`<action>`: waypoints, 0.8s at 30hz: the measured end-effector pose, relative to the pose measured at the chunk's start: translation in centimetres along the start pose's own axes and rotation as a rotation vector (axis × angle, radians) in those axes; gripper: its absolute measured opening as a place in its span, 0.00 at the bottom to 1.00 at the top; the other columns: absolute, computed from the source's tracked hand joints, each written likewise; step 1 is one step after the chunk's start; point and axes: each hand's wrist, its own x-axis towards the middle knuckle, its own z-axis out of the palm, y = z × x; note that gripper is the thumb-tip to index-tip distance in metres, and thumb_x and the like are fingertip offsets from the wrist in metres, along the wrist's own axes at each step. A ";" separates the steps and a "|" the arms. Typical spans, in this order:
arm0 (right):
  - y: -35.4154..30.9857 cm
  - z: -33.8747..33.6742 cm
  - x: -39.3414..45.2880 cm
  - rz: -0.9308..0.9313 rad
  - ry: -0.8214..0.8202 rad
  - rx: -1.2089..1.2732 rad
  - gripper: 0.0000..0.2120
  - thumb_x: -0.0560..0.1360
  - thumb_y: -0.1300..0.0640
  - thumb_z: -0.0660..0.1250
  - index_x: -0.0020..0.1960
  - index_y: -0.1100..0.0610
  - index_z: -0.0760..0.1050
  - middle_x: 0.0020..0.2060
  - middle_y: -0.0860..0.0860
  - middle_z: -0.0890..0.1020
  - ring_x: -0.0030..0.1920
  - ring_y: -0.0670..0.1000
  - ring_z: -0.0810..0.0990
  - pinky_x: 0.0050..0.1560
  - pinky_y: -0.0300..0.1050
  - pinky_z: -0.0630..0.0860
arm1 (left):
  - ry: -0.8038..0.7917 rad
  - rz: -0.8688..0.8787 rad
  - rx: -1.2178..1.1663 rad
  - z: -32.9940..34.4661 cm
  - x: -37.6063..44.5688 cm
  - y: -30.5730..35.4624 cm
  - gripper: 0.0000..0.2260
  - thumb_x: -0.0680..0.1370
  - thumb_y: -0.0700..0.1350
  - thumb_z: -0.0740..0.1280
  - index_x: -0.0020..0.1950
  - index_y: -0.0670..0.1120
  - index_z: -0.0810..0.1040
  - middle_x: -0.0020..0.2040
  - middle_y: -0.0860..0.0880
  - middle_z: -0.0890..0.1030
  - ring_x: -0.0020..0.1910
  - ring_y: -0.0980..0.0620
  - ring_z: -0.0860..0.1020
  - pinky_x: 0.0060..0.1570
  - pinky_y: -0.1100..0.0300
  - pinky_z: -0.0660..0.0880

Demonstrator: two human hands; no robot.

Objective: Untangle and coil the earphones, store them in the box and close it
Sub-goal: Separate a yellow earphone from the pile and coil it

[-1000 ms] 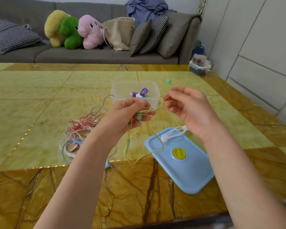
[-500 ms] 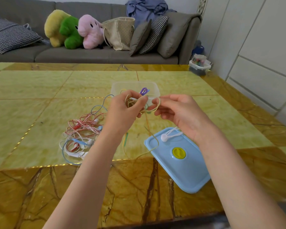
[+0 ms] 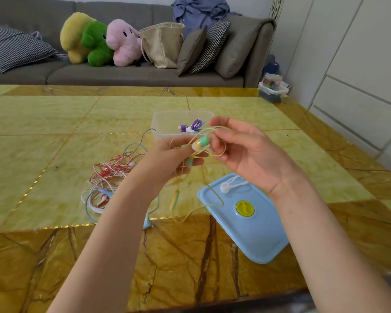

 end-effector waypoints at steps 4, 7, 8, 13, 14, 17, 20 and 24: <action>-0.2 -0.9 0.3 -0.047 0.109 -0.236 0.09 0.71 0.70 0.64 0.48 0.60 0.75 0.34 0.53 0.81 0.30 0.43 0.76 0.32 0.32 0.72 | -0.039 -0.010 -0.187 -0.1 -0.1 0.4 0.07 0.78 0.40 0.64 0.46 0.49 0.80 0.38 0.54 0.83 0.34 0.59 0.81 0.32 0.71 0.73; 0.3 -1.7 0.7 -0.094 0.307 -0.514 0.10 0.74 0.73 0.63 0.46 0.60 0.76 0.38 0.54 0.82 0.30 0.44 0.78 0.33 0.33 0.74 | 0.150 0.011 -0.278 -0.7 0.1 0.5 0.08 0.79 0.40 0.62 0.44 0.48 0.80 0.33 0.55 0.82 0.29 0.61 0.79 0.30 0.71 0.71; 0.5 -1.9 0.7 -0.117 0.359 -0.544 0.10 0.74 0.73 0.62 0.45 0.60 0.76 0.37 0.53 0.82 0.30 0.44 0.79 0.33 0.33 0.74 | 0.204 0.009 -0.285 -0.8 0.2 0.5 0.09 0.79 0.41 0.62 0.43 0.48 0.79 0.32 0.55 0.82 0.29 0.61 0.78 0.29 0.71 0.71; 1.1 -2.1 1.1 -0.118 0.510 -0.472 0.08 0.74 0.73 0.62 0.41 0.63 0.76 0.35 0.56 0.82 0.30 0.45 0.80 0.33 0.33 0.77 | 0.222 0.019 -0.240 -0.4 0.2 0.4 0.10 0.80 0.43 0.60 0.43 0.47 0.80 0.34 0.54 0.82 0.30 0.60 0.79 0.31 0.70 0.74; 1.3 -2.0 1.1 -0.072 0.496 -0.498 0.07 0.74 0.71 0.63 0.43 0.63 0.77 0.38 0.58 0.82 0.31 0.47 0.80 0.35 0.34 0.78 | 0.200 0.025 -0.206 -0.2 0.1 0.5 0.10 0.80 0.44 0.60 0.43 0.48 0.80 0.34 0.54 0.82 0.31 0.59 0.80 0.32 0.70 0.74; 1.8 -1.8 1.2 0.015 0.470 -0.640 0.05 0.76 0.61 0.65 0.47 0.59 0.80 0.45 0.56 0.83 0.39 0.49 0.80 0.40 0.39 0.79 | 0.154 0.047 -0.110 0.1 0.1 0.5 0.11 0.80 0.44 0.61 0.42 0.48 0.80 0.35 0.52 0.82 0.32 0.58 0.79 0.33 0.69 0.74; 1.1 -1.3 1.1 -0.166 0.496 -0.677 0.05 0.75 0.60 0.66 0.44 0.57 0.81 0.42 0.54 0.83 0.37 0.45 0.76 0.37 0.39 0.75 | 0.144 0.046 -0.043 0.4 0.0 0.5 0.09 0.79 0.44 0.63 0.42 0.48 0.80 0.34 0.53 0.82 0.31 0.59 0.79 0.33 0.70 0.74; 0.7 -0.7 0.8 -0.247 0.273 -0.721 0.05 0.74 0.64 0.67 0.44 0.58 0.82 0.31 0.48 0.81 0.28 0.42 0.73 0.30 0.33 0.69 | 0.046 0.030 -0.160 0.6 -0.1 0.6 0.06 0.79 0.41 0.62 0.49 0.45 0.79 0.39 0.50 0.83 0.35 0.56 0.81 0.37 0.67 0.78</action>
